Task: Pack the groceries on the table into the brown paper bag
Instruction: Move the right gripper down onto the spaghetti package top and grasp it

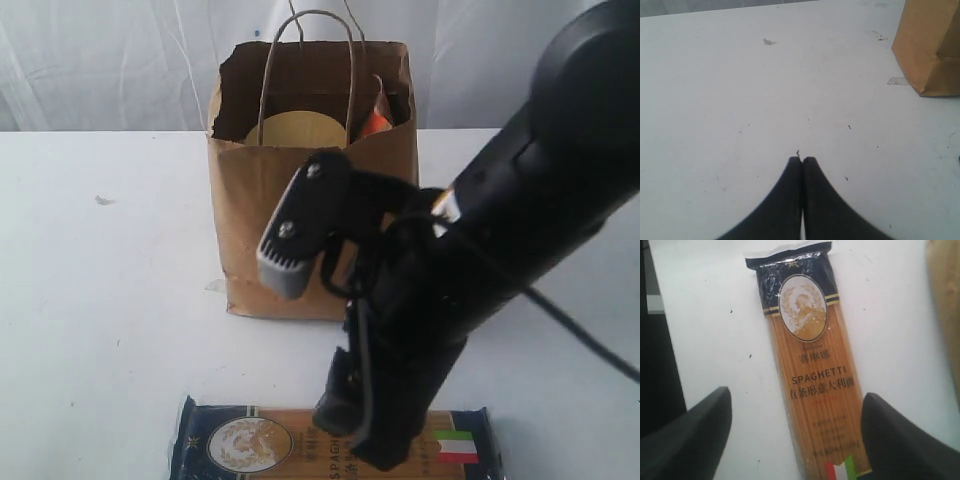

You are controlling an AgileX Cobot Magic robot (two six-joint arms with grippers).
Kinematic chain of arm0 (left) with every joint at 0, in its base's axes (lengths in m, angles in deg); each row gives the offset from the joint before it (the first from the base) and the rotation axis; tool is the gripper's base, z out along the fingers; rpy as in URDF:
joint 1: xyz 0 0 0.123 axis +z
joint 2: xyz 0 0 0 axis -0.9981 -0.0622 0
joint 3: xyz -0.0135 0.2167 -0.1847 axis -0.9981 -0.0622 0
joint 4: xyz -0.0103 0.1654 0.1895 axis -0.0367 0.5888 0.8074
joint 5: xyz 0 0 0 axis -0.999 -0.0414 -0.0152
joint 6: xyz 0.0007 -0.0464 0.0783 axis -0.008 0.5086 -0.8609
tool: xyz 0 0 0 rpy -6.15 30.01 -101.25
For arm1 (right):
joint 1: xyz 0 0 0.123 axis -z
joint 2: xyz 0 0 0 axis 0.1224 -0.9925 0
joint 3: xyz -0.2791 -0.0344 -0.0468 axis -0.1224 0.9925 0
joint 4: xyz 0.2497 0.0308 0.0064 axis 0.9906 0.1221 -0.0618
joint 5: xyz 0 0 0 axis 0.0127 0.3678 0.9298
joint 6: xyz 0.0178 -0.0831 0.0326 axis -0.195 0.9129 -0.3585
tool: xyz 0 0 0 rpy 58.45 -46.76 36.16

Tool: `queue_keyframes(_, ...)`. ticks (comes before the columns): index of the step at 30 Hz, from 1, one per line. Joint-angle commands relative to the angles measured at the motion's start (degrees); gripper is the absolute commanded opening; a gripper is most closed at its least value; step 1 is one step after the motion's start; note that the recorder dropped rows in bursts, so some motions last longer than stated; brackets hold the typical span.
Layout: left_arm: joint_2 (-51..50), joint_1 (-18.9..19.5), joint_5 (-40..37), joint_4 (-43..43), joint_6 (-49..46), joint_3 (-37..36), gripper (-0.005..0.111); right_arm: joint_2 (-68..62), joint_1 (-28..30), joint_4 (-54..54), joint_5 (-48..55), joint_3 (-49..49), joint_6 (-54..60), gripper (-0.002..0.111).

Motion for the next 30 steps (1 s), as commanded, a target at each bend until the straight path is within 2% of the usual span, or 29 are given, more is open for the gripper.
queue_keyframes(1,0.2,0.1,0.0,0.1,0.1,-0.2,0.000,-5.5,-2.9,0.3,-4.1,0.1,2.2,0.068)
queue_keyframes(9,0.2,0.1,0.0,0.1,0.1,-0.2,0.000,-12.1,-7.0,-3.1,-9.6,0.1,2.7,0.068)
queue_keyframes(13,0.2,0.1,0.0,0.1,0.1,-0.2,0.000,-15.3,-9.4,-4.3,-12.8,0.1,2.7,0.076)
queue_keyframes(17,0.2,0.1,0.0,0.1,0.1,-0.2,0.000,-18.3,-11.1,-7.2,-15.6,0.1,2.7,0.079)
queue_keyframes(30,0.2,0.1,0.0,0.1,0.1,-0.2,0.000,-23.4,-11.8,-8.6,-22.1,-0.8,0.7,0.079)
